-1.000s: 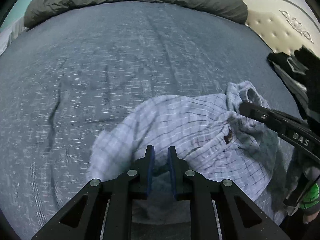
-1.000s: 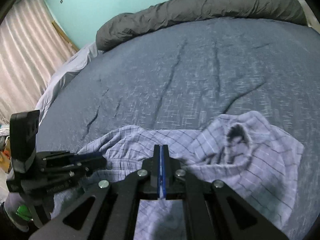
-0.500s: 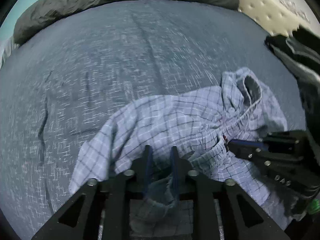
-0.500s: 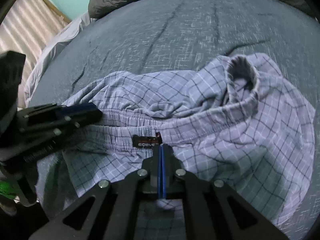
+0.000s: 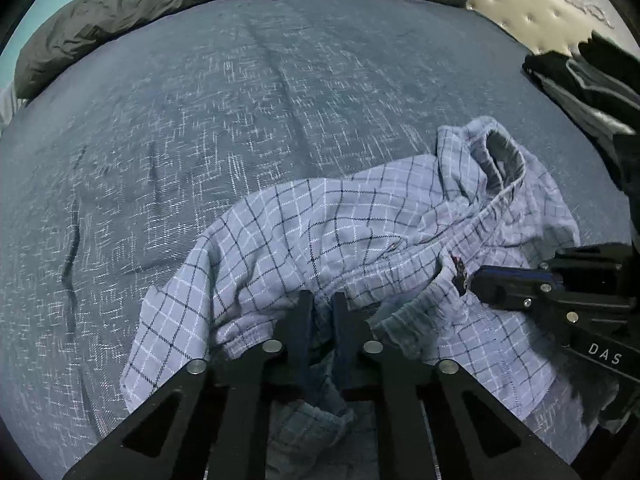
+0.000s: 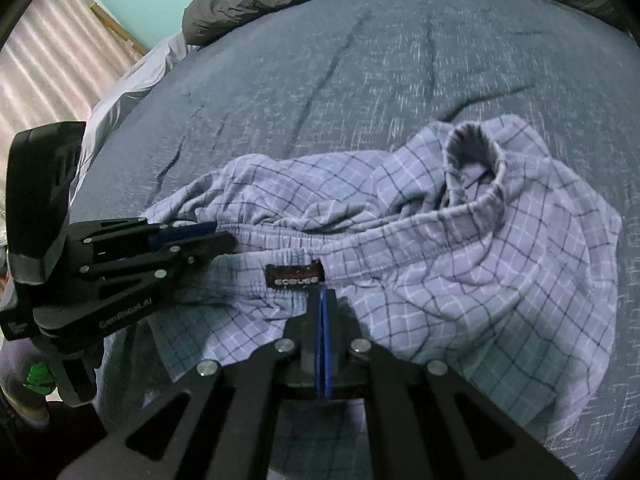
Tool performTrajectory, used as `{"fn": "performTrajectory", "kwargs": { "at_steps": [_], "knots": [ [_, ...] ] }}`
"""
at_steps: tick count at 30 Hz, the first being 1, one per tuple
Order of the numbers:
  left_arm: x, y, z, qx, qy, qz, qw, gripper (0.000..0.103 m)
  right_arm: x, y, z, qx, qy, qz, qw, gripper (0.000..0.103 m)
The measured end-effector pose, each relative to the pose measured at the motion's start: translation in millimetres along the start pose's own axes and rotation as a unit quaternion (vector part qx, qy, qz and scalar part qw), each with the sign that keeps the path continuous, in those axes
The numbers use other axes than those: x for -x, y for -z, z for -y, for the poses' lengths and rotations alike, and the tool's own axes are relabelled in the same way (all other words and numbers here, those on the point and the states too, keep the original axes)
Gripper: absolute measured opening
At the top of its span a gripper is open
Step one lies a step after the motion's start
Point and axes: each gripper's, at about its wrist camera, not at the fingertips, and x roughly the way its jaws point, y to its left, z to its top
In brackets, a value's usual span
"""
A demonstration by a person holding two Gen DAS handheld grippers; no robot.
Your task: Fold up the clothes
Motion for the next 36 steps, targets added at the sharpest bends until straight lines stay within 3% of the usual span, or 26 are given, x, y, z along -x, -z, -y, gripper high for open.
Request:
{"fn": "performTrajectory", "kwargs": {
  "at_steps": [6,12,17,23,26,32,36],
  "knots": [
    [31,-16,-16,0.052,0.036,0.056,0.9964,0.006,13,-3,14,-0.014,-0.003,0.029,0.999,0.000],
    [47,-47,-43,0.123,0.094,0.098,0.9831,0.006,19,-13,12,-0.021,-0.008,0.077,0.997,0.000],
    [49,-75,-53,0.167,0.102,0.119,0.9735,0.006,28,-18,24,-0.026,0.005,0.111,0.993,0.001],
    [33,-85,-81,0.221,0.079,0.120,0.9645,0.011,34,-25,45,-0.043,0.022,0.147,0.988,0.001],
    [20,-82,-84,0.228,0.070,0.102,0.9656,0.021,37,-27,58,-0.057,0.039,0.158,0.985,0.001],
    [39,-68,-74,0.175,0.031,0.098,0.9793,0.026,43,-27,67,-0.074,0.047,0.164,0.983,0.001],
    [34,-51,-61,0.149,0.030,0.064,0.9863,0.026,42,-28,66,-0.080,0.048,0.156,0.983,0.009]
  ]
}}
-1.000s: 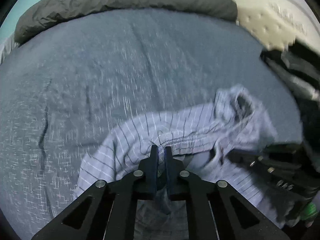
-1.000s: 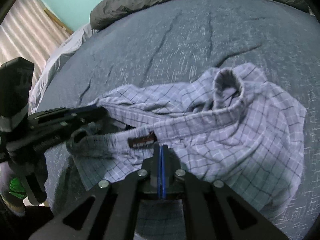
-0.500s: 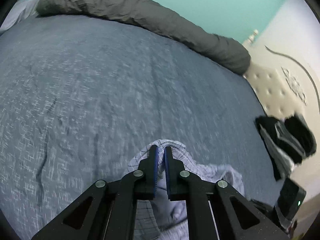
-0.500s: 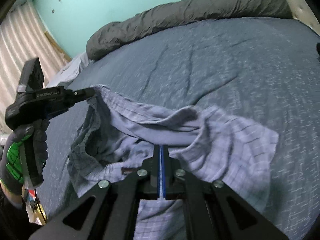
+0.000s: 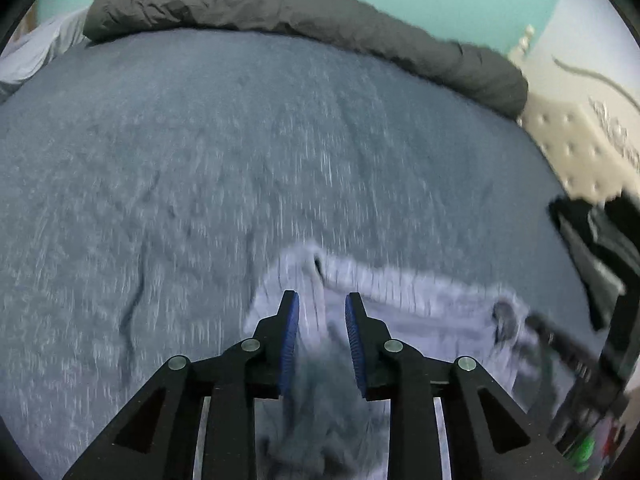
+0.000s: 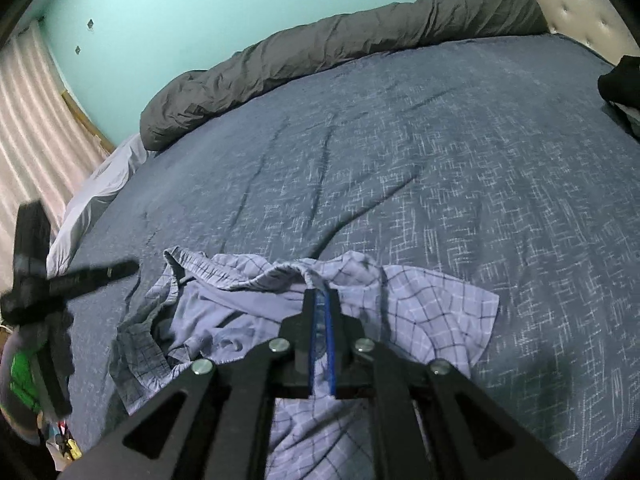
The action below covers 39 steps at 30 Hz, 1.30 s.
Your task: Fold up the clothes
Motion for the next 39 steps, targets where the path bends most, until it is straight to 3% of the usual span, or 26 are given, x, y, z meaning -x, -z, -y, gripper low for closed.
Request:
{"fn": "performTrajectory", "kwargs": {
  "at_steps": [3,6,11,12,16,22,28,30,32,34,39],
  "knots": [
    [-7,12,6,-0.012,0.002,-0.017,0.9998,0.026,-2,2,-1,-0.003,0.001,-0.010,1.000,0.025],
    [-13,20,14,-0.035,-0.002,-0.029,0.9990,0.026,-5,3,-2,0.001,0.008,-0.018,1.000,0.026],
    [-19,29,22,-0.094,-0.043,-0.036,0.9940,0.022,-18,8,4,-0.010,0.016,-0.041,0.999,0.026],
    [-19,30,19,-0.090,-0.041,-0.038,0.9943,0.019,-19,8,6,-0.014,0.015,-0.043,0.999,0.026],
    [-17,30,8,-0.079,-0.033,-0.036,0.9956,0.000,-18,6,12,-0.030,0.002,-0.041,0.999,0.007],
    [21,25,-9,-0.052,-0.035,0.012,0.9980,0.000,-6,-1,15,-0.044,-0.014,-0.012,0.999,0.003],
    [19,29,-4,-0.052,-0.007,-0.002,0.9986,0.000,-5,-2,17,-0.054,-0.019,-0.005,0.998,0.003],
    [12,34,8,-0.073,-0.005,-0.017,0.9972,0.004,-6,-2,17,-0.058,-0.018,-0.006,0.998,0.003],
    [3,39,15,-0.092,-0.018,-0.025,0.9952,0.028,-7,-3,18,-0.060,-0.018,-0.007,0.998,0.003],
    [-4,43,19,-0.097,-0.021,-0.034,0.9945,0.038,-7,-2,19,-0.061,-0.018,-0.008,0.998,0.003],
    [-13,51,25,-0.123,-0.035,-0.041,0.9910,0.038,-8,-1,19,-0.061,-0.020,-0.010,0.998,0.003]
  ]
}}
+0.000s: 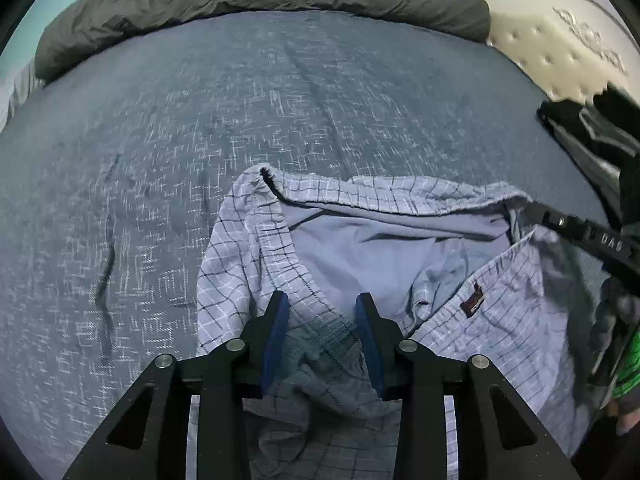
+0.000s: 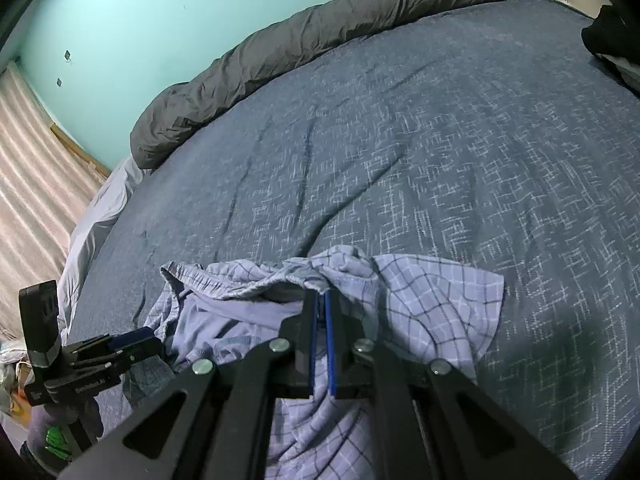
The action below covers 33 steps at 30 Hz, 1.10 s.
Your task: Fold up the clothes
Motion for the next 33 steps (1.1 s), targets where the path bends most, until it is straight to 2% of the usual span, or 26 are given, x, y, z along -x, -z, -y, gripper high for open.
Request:
{"fn": "performTrajectory", "kwargs": {
  "at_steps": [1,3,4,5,7,11,15,16,17,19,25,28,30,33],
  "knots": [
    [-2,0,0,-0.002,-0.002,-0.003,1.0000,0.037,0,0,0,0.000,-0.001,0.000,1.000,0.003],
    [-5,1,-4,0.005,0.002,-0.008,1.0000,0.024,0,0,0,-0.001,-0.002,0.000,1.000,0.003],
    [-6,1,-7,0.009,0.005,-0.010,0.9999,0.008,1,-1,1,-0.002,-0.002,0.001,1.000,0.003],
    [-5,0,-9,0.014,0.006,-0.007,0.9999,0.002,1,-1,1,-0.002,-0.003,0.002,1.000,0.003],
    [1,-2,-14,0.022,0.005,0.003,0.9997,0.000,3,-1,1,-0.002,-0.003,0.004,1.000,0.003],
    [21,-5,-25,0.043,0.011,0.030,0.9986,0.000,4,-2,2,-0.002,-0.005,0.006,1.000,0.003],
    [21,-6,-22,0.048,0.002,0.033,0.9983,0.000,3,-2,3,-0.005,-0.006,0.006,1.000,0.003],
    [16,-6,-20,0.046,-0.003,0.031,0.9984,0.008,3,-2,3,-0.006,-0.006,0.006,1.000,0.003],
    [12,-7,-17,0.045,-0.009,0.029,0.9985,0.026,3,-2,2,-0.006,-0.007,0.006,1.000,0.003],
    [4,-7,-12,0.040,-0.019,0.026,0.9987,0.047,2,-2,1,-0.005,-0.007,0.005,1.000,0.003],
    [-19,-6,-9,0.017,-0.035,0.006,0.9992,0.047,1,-1,2,-0.006,-0.007,0.005,1.000,0.003],
    [-20,-5,-12,0.017,-0.037,0.004,0.9992,0.038,1,-1,2,-0.006,-0.008,0.004,1.000,0.003],
    [-19,-4,-13,0.020,-0.036,0.006,0.9991,0.038,1,-2,3,-0.007,-0.009,0.004,1.000,0.003],
    [-19,-3,-15,0.020,-0.035,0.006,0.9992,0.028,2,-1,3,-0.007,-0.009,0.005,1.000,0.003]
  ]
}}
